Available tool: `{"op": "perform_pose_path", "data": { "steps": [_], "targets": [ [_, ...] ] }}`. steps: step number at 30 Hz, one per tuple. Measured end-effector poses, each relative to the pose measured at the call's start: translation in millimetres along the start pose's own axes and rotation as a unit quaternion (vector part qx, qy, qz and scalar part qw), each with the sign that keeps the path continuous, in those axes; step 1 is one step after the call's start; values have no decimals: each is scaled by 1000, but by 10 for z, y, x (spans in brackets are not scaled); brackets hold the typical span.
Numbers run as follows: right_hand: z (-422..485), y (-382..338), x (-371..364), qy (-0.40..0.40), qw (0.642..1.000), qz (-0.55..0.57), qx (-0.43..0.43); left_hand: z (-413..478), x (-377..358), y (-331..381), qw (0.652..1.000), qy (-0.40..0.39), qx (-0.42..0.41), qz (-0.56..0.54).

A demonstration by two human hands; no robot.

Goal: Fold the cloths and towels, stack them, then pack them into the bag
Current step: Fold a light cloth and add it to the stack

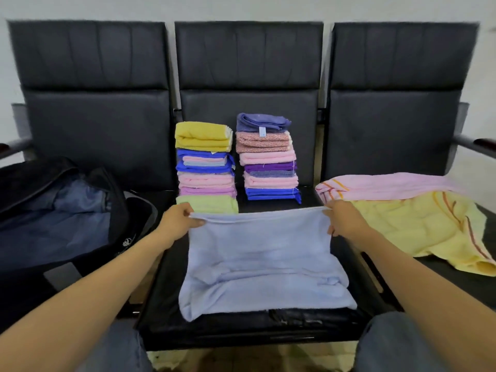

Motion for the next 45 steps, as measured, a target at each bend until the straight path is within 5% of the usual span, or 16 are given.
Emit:
{"op": "perform_pose_path", "data": {
  "steps": [3, 7, 10, 12, 19, 27, 37, 45],
  "targets": [
    [-1, -39, 537, 72, 981, 174, -41, -18, 293, 443, 998, 43, -23, -26],
    [-140, -126, 1344, 170, 871, 453, -80, -143, 773, 1185, 988, 100, -81, -80],
    [-306, -268, 1816, 205, 778, 591, -49, -290, 1042, 1595, 977, 101, -117, -146],
    [-348, -309, 1972, 209, 748, 629, -33, -374, 1117, 1766, 973, 74, -127, -178],
    [-400, -300, 2132, 210, 755, 620, -50, -504, 1344, 1902, 955, 41, -86, -280],
    [-340, -353, 1898, 160, 818, 544, -98, -405, 1215, 1700, 980, 49, -52, -183],
    [-275, -357, 1788, 192, 801, 560, -91, -320, 1217, 1607, 974, 117, -68, -182],
    [-380, -281, 1665, 179, 859, 465, -120, -375, 1180, 1368, 994, 102, -29, -24]
  ]
}}
Point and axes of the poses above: each hand's wrist, its own z-axis towards the middle knuckle, its own x-axis out of the back of the hand, y = z × x, the point moved 8 cm from there along z, towards the middle knuckle, and after that the axes turned 7 degrees about y, right-handed, at the moved point
